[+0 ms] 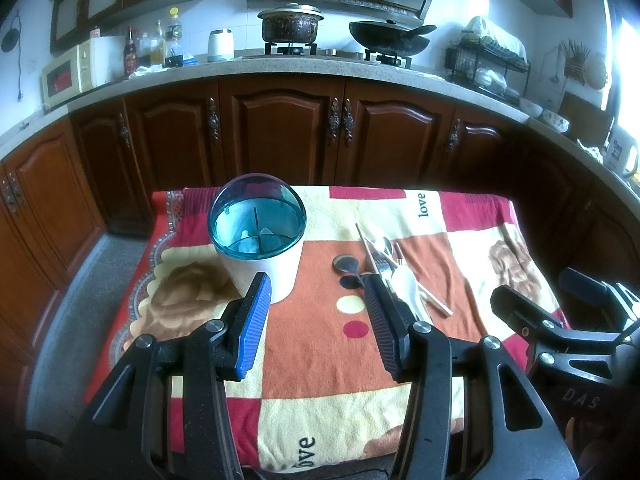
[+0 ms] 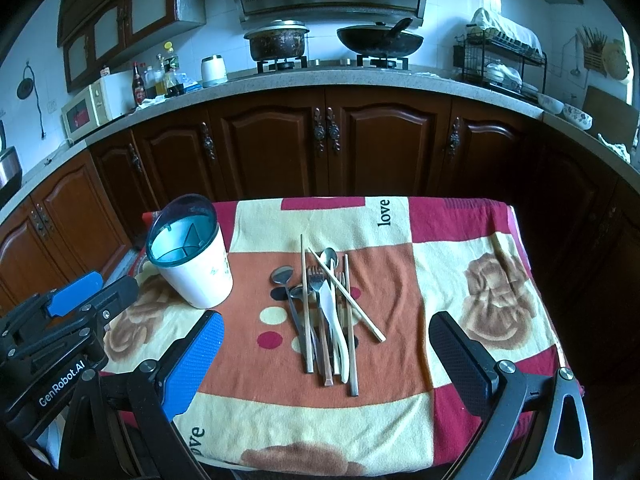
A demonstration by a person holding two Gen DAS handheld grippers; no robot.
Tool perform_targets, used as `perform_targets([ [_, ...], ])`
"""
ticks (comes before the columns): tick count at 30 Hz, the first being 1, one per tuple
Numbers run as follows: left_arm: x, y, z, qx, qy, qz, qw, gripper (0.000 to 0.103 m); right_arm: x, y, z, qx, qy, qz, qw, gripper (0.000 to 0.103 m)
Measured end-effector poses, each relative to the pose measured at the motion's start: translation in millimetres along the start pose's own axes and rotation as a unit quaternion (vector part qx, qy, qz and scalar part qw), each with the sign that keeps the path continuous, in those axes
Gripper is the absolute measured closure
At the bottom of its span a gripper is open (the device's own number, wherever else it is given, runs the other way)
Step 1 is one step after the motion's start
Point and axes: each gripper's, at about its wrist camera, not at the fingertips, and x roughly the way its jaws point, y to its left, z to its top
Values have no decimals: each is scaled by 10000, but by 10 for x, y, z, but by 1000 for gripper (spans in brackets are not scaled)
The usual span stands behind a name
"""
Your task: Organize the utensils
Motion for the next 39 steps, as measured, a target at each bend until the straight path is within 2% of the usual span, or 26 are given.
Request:
perform_targets([
  [22, 93, -10, -38, 16, 91, 41, 9999, 55, 107, -43, -40, -18, 124, -24, 9999, 1],
  [39, 338, -65, -65, 56, 337, 79, 9994, 55, 356, -72, -64, -37, 367, -33, 9993, 1],
])
